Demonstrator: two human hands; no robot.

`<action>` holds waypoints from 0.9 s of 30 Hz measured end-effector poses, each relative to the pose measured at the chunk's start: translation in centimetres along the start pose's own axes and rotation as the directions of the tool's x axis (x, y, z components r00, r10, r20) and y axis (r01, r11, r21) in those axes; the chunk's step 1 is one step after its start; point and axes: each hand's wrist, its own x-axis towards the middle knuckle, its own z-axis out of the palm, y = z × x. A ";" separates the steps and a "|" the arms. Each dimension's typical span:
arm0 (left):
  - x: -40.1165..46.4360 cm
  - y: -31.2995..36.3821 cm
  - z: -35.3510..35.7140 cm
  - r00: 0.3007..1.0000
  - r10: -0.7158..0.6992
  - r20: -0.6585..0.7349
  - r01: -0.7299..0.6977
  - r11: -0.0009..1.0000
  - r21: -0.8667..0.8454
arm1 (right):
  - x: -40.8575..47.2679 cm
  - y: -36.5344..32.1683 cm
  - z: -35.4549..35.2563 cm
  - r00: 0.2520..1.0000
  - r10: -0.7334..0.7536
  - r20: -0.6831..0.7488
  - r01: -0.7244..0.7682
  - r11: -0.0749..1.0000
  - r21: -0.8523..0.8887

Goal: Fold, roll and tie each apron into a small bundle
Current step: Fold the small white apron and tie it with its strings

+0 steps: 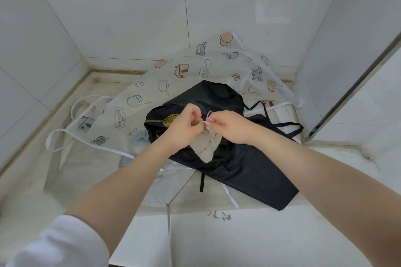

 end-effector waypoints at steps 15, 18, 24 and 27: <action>0.2 0.4 1.4 0.910 0.353 -0.217 -0.313 0.929 0.198 | 0.1 1.3 -2.1 0.958 0.127 0.259 -0.288 0.387 0.876; 0.8 0.6 1.4 0.879 0.403 -0.255 -0.311 0.890 0.333 | 0.1 0.7 -2.1 0.966 0.134 0.219 -0.253 0.358 0.899; 0.8 0.0 -0.3 0.993 0.108 -0.047 -0.108 0.994 0.004 | 1.0 0.8 -3.1 0.819 0.567 0.083 -0.177 0.113 0.978; 1.0 0.1 -0.7 0.999 -0.036 -0.009 0.034 0.994 -0.103 | 1.2 0.8 -3.1 0.743 0.665 0.075 -0.162 0.070 0.984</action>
